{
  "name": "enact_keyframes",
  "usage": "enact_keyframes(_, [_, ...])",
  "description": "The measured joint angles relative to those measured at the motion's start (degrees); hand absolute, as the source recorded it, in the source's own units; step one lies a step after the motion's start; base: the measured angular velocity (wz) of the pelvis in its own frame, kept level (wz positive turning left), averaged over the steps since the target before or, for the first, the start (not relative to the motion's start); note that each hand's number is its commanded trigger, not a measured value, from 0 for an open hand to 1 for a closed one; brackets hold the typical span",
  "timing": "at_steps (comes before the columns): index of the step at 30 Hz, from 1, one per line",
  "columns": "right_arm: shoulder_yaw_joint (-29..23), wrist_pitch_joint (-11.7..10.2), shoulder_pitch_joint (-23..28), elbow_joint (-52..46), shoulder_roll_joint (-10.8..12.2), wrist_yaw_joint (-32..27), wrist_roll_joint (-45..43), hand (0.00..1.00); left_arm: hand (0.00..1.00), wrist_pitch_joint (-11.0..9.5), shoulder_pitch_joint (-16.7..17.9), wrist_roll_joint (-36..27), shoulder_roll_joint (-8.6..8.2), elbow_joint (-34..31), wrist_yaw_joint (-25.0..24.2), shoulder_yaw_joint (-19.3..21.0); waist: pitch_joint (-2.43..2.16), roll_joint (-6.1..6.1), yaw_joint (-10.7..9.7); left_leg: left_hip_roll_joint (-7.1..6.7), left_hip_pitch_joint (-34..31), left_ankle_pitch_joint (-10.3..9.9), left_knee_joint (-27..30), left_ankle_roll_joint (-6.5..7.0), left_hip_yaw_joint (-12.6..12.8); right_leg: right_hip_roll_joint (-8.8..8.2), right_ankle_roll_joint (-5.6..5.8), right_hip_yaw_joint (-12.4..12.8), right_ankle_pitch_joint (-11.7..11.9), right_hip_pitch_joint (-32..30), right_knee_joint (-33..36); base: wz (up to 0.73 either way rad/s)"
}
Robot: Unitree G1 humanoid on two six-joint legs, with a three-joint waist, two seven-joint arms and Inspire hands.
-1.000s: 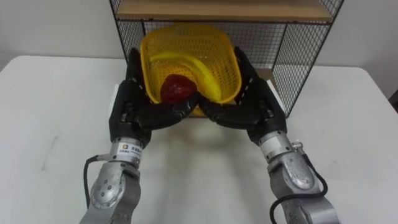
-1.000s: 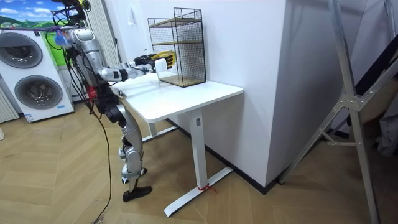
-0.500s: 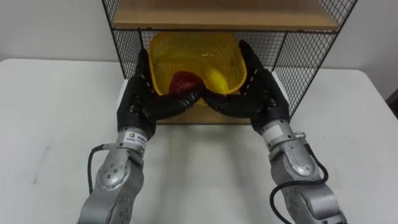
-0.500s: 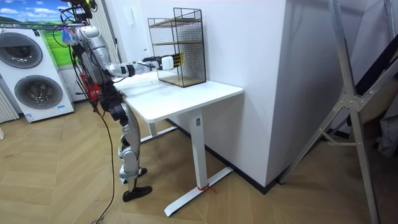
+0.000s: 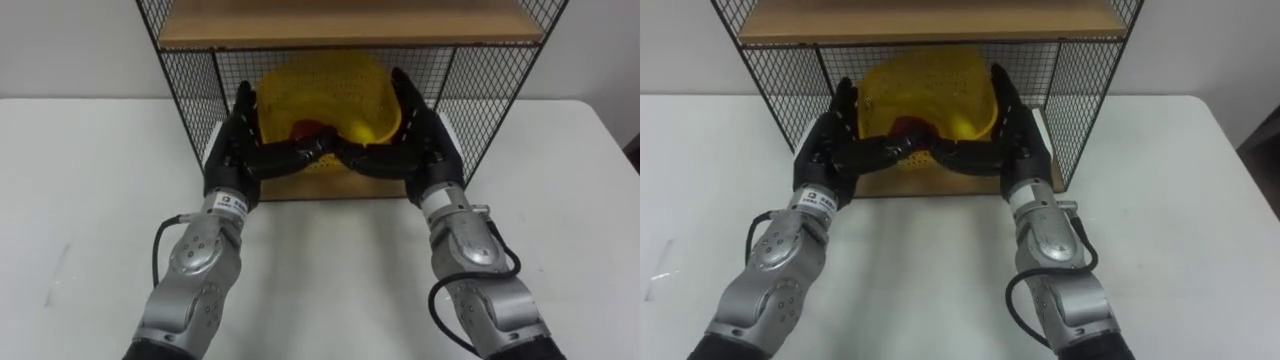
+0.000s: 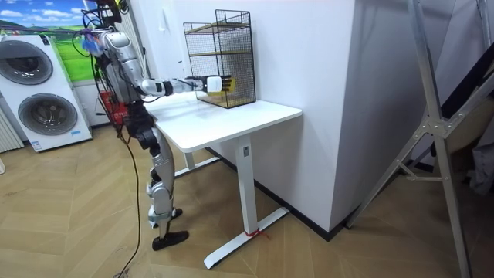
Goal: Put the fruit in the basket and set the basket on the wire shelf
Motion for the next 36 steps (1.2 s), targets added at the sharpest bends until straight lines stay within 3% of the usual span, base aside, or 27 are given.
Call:
enact_keyframes(7, [0.05, 4.07, -3.38, 4.38, 0.08, -0.05, -2.17, 0.00, 0.00, 3.79, -2.72, -0.88, 0.06, 4.19, 0.47, 0.07, -0.14, 0.14, -0.10, -0.02, 0.74, 0.01, -0.02, -0.01, 0.53, -0.04, 0.01, 1.18, 0.00, 0.44, -0.06, -0.05])
enact_keyframes(11, [0.04, 4.58, -4.76, 6.98, 0.17, -0.37, -2.75, 0.00, 0.00, 5.29, -3.74, -0.93, 0.28, 5.64, 0.47, 0.25, -0.29, 0.32, -0.09, 0.00, 1.30, 0.01, -0.02, 0.00, 0.67, -0.04, 0.01, 1.35, 0.00, 0.87, -0.05, 0.00])
enact_keyframes(13, [0.27, 5.90, -4.75, 7.58, 0.37, -1.25, -4.25, 0.00, 0.00, 6.31, -3.74, -0.84, 0.56, 6.80, 0.44, 0.16, -0.45, 0.45, -0.20, 0.06, 1.87, 0.01, -0.04, 0.00, 0.65, 0.00, 0.00, 1.35, 0.00, 1.22, 0.06, 0.00])
enact_keyframes(19, [0.24, 6.73, -4.68, 10.23, 0.16, -0.98, -2.96, 0.00, 0.00, 6.39, -3.79, -0.88, 1.34, 9.36, 0.38, 0.33, -0.78, 0.84, -0.51, 0.42, 3.17, 0.04, -0.18, -0.06, 0.59, 0.32, -0.22, 0.74, 0.50, 2.39, -0.09, 0.00])
enact_keyframes(26, [-0.40, 6.83, -4.06, 10.57, -1.19, 0.76, -3.00, 0.00, 0.00, 6.62, -3.62, 0.14, 2.44, 11.92, -1.62, 4.67, -1.00, 1.07, -1.60, 0.63, 3.74, 0.28, -0.91, -0.44, 0.65, 0.62, -0.51, 0.77, 0.69, 2.69, 0.01, 0.00])
enact_keyframes(31, [-2.81, 6.83, -2.17, 10.57, -1.94, 1.34, -3.65, 0.00, 0.00, 6.62, -2.69, 1.13, 2.86, 12.09, -2.55, 5.51, -1.65, 1.54, -1.86, 0.73, 3.76, 0.36, -1.02, -0.56, 0.65, 0.76, -0.59, 0.93, 0.74, 2.63, -0.03, 0.00])
enact_keyframes(36, [-5.13, 6.81, -1.90, 10.56, -2.63, 1.36, -4.10, 0.00, 0.00, 6.73, -2.11, 1.43, 3.02, 12.01, -2.59, 7.22, -2.00, 1.62, -1.62, 0.83, 3.88, 0.58, -1.37, -0.75, 1.06, 0.85, -0.68, 1.36, 0.79, 2.34, -0.04, -0.05])
